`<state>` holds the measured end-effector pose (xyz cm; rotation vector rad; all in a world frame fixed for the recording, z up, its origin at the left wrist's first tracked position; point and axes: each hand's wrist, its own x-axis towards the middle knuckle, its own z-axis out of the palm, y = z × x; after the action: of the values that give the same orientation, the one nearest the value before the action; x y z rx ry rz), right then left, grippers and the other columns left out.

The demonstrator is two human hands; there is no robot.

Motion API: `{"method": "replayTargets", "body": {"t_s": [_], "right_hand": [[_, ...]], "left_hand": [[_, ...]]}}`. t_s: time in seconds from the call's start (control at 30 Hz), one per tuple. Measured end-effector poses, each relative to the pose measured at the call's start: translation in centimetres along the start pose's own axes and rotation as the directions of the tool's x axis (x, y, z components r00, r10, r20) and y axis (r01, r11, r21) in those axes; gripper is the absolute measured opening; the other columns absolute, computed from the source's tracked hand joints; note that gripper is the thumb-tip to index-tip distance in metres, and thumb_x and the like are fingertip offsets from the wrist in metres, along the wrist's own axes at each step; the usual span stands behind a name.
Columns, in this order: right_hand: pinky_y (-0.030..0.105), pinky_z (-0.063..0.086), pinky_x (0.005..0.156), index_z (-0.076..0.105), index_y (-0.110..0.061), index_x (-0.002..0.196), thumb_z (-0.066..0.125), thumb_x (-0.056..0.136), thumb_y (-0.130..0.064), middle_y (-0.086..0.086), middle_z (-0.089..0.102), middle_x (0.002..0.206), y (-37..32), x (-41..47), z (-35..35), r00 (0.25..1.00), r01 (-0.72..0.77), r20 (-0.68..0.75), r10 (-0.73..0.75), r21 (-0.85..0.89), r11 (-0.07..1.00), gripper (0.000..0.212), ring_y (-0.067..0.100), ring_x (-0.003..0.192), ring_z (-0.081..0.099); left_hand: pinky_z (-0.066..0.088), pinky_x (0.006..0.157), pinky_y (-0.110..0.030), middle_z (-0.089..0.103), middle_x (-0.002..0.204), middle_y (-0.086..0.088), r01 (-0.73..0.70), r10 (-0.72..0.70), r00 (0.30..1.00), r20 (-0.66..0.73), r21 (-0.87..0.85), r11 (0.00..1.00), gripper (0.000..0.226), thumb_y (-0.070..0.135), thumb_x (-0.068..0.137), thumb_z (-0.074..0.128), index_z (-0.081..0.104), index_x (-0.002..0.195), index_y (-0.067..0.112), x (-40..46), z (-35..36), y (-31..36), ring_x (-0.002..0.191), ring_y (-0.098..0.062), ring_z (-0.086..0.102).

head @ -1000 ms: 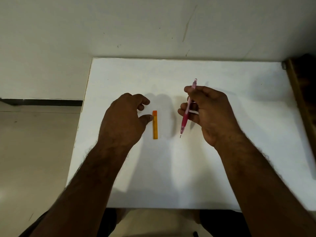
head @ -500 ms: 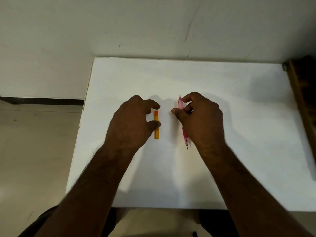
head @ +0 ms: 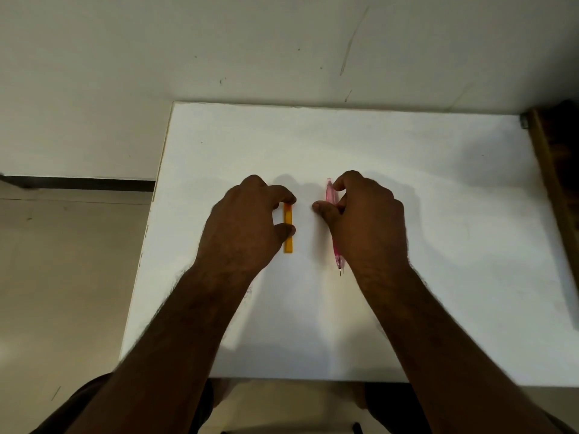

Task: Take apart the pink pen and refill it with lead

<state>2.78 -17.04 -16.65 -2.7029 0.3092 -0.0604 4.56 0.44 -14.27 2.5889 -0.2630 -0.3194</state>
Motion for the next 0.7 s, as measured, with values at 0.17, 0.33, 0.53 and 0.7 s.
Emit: {"method": "replayTargets", "body": {"t_s": [0.17, 0.33, 0.53, 0.7], "right_hand": [[0.03, 0.044, 0.076, 0.062, -0.017, 0.115, 0.069, 0.092, -0.052, 0.002, 0.072, 0.099, 0.0, 0.1, 0.0, 1.0, -0.025, 0.011, 0.025, -0.006, 1.0, 0.043, 0.023, 0.09, 0.069], [0.033, 0.048, 0.076, 0.062, -0.016, 0.11, 0.068, 0.091, -0.054, 0.003, 0.071, 0.097, 0.1, 0.2, 0.0, 1.0, -0.022, 0.017, 0.022, -0.019, 1.0, 0.042, 0.023, 0.087, 0.068], [0.03, 0.043, 0.071, 0.063, -0.017, 0.109, 0.062, 0.091, -0.063, 0.002, 0.068, 0.096, 0.1, 0.2, -0.4, 0.998, -0.028, -0.049, 0.029, 0.015, 0.999, 0.049, 0.022, 0.083, 0.066], [0.031, 0.048, 0.075, 0.066, -0.014, 0.112, 0.062, 0.094, -0.057, 0.005, 0.067, 0.109, -0.8, 0.3, -1.5, 0.988, 0.035, -0.151, -0.021, 0.095, 0.995, 0.046, 0.023, 0.092, 0.068]], "left_hand": [[0.049, 0.086, -0.033, 0.056, 0.109, 0.006, -0.005, 0.005, 1.0, 0.0, 0.006, 1.0, 0.043, 0.036, 0.078, 0.08, 0.064, 0.119, 0.037, 0.0, 0.1, -0.1, 0.097, -0.016, 0.06], [0.046, 0.085, -0.03, 0.055, 0.11, 0.006, -0.02, 0.02, 1.0, -0.005, 0.002, 1.0, 0.043, 0.037, 0.079, 0.079, 0.064, 0.119, 0.037, 0.1, 0.2, -0.4, 0.098, -0.015, 0.059], [0.046, 0.094, -0.032, 0.058, 0.12, 0.003, -0.059, 0.059, 0.997, -0.047, 0.003, 0.998, 0.053, 0.046, 0.08, 0.077, 0.061, 0.128, 0.031, 0.4, 0.2, -0.5, 0.11, -0.018, 0.056], [0.039, 0.101, -0.031, 0.055, 0.134, 0.001, -0.069, 0.069, 0.984, -0.167, 0.007, 0.998, 0.063, 0.06, 0.085, 0.063, 0.053, 0.137, 0.025, 0.7, 0.0, -0.1, 0.125, -0.02, 0.049]]}}
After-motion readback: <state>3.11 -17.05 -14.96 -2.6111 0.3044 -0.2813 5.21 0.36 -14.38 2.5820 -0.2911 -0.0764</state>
